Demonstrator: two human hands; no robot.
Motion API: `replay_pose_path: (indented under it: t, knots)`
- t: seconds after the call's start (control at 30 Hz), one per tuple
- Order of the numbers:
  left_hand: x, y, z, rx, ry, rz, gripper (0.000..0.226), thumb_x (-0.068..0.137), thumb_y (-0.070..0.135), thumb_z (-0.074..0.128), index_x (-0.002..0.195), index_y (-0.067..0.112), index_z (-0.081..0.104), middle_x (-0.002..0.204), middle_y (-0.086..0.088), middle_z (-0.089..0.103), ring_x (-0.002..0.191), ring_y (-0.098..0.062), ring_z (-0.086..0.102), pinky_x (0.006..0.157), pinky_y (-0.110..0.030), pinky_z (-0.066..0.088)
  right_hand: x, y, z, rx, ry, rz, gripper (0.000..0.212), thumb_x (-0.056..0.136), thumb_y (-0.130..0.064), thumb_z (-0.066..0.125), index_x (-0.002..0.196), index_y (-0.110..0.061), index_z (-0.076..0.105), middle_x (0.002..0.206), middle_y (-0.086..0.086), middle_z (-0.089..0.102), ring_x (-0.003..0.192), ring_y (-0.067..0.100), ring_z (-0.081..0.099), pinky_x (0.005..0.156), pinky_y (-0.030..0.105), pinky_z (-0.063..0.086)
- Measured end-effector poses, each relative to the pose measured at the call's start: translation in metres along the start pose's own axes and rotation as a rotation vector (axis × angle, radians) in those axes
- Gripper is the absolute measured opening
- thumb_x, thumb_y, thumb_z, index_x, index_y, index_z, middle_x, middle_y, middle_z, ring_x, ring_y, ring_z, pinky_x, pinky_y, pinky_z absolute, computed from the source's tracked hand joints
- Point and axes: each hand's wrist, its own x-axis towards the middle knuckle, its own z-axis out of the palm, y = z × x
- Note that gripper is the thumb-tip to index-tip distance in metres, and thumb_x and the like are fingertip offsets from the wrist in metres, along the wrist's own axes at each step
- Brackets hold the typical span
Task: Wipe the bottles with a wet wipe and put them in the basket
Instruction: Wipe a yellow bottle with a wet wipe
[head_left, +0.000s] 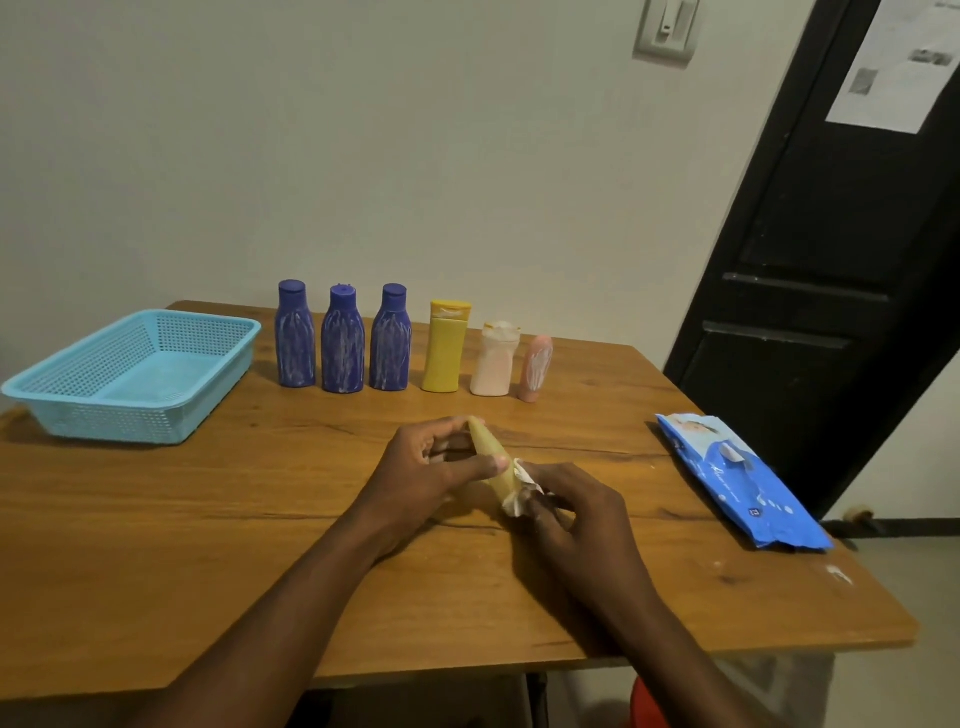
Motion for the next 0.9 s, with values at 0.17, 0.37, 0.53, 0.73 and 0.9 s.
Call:
replay_pose_path:
  t: [0.17, 0.37, 0.53, 0.73, 0.9]
  knots:
    - [0.0, 0.001, 0.0, 0.039, 0.051, -0.027, 0.038, 0.075, 0.038, 0.088, 0.11, 0.024, 0.078, 0.104, 0.0, 0.078, 0.103, -0.02, 0.073, 0.091, -0.044, 0.059, -0.001, -0.013, 0.012, 0.039, 0.005, 0.057, 0.04, 0.092, -0.025, 0.073, 0.13, -0.031, 0.062, 0.115, -0.025, 0.063, 0.106, -0.01, 0.057, 0.082, 0.007, 0.049]
    - [-0.001, 0.005, 0.004, -0.041, -0.032, -0.079, 0.037, 0.087, 0.027, 0.077, 0.122, 0.023, 0.07, 0.11, 0.001, 0.078, 0.106, -0.018, 0.074, 0.087, -0.033, 0.061, 0.008, -0.011, 0.01, 0.445, 0.032, 0.226, 0.027, 0.09, -0.012, 0.074, 0.116, -0.018, 0.073, 0.104, -0.002, 0.078, 0.099, 0.013, 0.073, 0.087, 0.035, 0.061]
    - [-0.005, 0.006, 0.006, -0.032, -0.201, -0.13, 0.045, 0.087, 0.017, 0.077, 0.131, 0.016, 0.066, 0.113, -0.002, 0.078, 0.107, -0.018, 0.074, 0.086, -0.028, 0.059, 0.013, -0.008, 0.006, 0.863, 0.099, 0.435, 0.027, 0.086, -0.011, 0.075, 0.112, -0.002, 0.075, 0.105, 0.017, 0.077, 0.103, 0.036, 0.073, 0.091, 0.048, 0.059]
    - [-0.006, 0.003, 0.006, -0.008, -0.203, -0.125, 0.034, 0.089, 0.013, 0.077, 0.122, 0.019, 0.073, 0.11, -0.008, 0.078, 0.105, -0.027, 0.075, 0.092, -0.041, 0.06, 0.015, -0.006, 0.007, 0.92, 0.149, 0.497, 0.03, 0.078, -0.011, 0.081, 0.103, 0.004, 0.074, 0.1, 0.023, 0.076, 0.097, 0.04, 0.074, 0.087, 0.05, 0.06]
    - [-0.006, 0.004, 0.009, -0.034, -0.126, -0.119, 0.031, 0.088, 0.009, 0.077, 0.116, 0.021, 0.075, 0.101, -0.01, 0.079, 0.091, -0.02, 0.075, 0.084, -0.032, 0.059, 0.017, -0.009, 0.008, 0.891, 0.143, 0.538, 0.033, 0.076, -0.014, 0.081, 0.102, 0.005, 0.073, 0.098, 0.023, 0.076, 0.092, 0.039, 0.074, 0.083, 0.05, 0.061]
